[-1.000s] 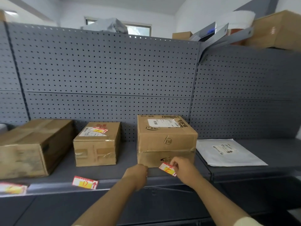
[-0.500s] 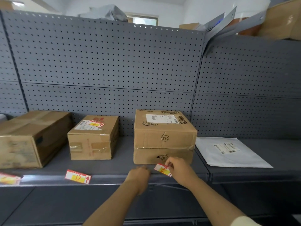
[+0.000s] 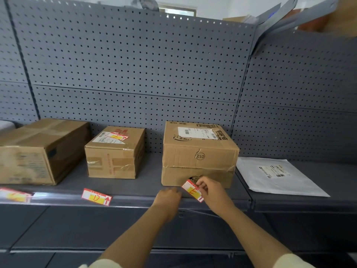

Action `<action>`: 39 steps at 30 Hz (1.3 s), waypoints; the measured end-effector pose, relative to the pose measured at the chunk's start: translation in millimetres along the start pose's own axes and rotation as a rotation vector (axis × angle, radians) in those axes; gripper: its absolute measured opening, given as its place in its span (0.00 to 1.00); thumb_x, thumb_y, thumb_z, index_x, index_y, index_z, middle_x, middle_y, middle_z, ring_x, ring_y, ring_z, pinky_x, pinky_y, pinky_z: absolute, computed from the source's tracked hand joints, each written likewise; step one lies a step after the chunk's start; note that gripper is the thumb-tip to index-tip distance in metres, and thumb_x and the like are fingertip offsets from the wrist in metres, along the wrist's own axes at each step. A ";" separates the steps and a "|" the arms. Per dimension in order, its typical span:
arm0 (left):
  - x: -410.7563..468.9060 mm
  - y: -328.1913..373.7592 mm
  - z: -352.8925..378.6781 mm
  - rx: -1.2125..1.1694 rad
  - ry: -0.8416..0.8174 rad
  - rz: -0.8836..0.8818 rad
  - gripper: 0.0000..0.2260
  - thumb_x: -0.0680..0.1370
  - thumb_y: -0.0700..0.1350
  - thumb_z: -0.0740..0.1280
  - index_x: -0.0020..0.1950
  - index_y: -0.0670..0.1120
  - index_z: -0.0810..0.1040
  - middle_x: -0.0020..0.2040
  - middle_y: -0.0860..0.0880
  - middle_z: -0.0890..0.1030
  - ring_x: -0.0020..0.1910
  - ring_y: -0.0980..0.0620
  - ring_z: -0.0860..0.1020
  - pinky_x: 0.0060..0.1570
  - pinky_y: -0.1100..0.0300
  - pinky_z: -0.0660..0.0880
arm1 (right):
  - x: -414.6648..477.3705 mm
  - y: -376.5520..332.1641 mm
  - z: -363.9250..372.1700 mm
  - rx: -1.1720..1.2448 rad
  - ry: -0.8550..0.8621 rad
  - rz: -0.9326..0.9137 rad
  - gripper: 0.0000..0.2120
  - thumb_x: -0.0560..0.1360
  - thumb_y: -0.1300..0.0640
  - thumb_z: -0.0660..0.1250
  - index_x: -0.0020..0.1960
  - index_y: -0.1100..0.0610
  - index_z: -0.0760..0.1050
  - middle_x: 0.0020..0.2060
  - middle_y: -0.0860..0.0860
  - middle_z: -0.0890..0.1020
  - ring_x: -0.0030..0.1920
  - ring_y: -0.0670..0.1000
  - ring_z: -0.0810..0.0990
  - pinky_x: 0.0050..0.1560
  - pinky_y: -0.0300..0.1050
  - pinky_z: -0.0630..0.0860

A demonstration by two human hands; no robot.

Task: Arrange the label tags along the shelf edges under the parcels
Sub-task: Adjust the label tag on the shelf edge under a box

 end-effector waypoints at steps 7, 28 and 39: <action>-3.3 -3.6 -2.8 -0.130 -0.053 -0.057 0.18 0.80 0.37 0.64 0.69 0.46 0.74 0.68 0.43 0.74 0.65 0.43 0.74 0.66 0.50 0.73 | 1.7 -3.6 5.2 0.029 -0.006 -0.028 0.05 0.78 0.64 0.65 0.51 0.56 0.76 0.48 0.51 0.82 0.47 0.48 0.80 0.49 0.49 0.81; -24.3 -24.1 -11.0 -0.103 0.020 -0.113 0.14 0.79 0.39 0.64 0.64 0.46 0.77 0.65 0.44 0.76 0.61 0.44 0.77 0.60 0.53 0.74 | 1.2 -2.5 6.9 -0.514 -0.203 -0.253 0.16 0.77 0.66 0.61 0.62 0.52 0.73 0.60 0.49 0.77 0.59 0.50 0.75 0.55 0.46 0.75; -41.4 -57.8 -31.0 -0.039 0.029 -0.155 0.16 0.78 0.38 0.61 0.65 0.45 0.76 0.66 0.43 0.75 0.64 0.42 0.75 0.62 0.49 0.73 | 13.9 -49.6 14.1 -0.540 -0.167 -0.383 0.14 0.78 0.65 0.59 0.61 0.54 0.73 0.58 0.50 0.77 0.58 0.51 0.74 0.56 0.46 0.74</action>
Point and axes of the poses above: each hand's wrist, its own x-axis towards the middle knuckle, its own z-axis out of the palm, y = z × x, the point moved 2 cm from there along x, towards the middle knuckle
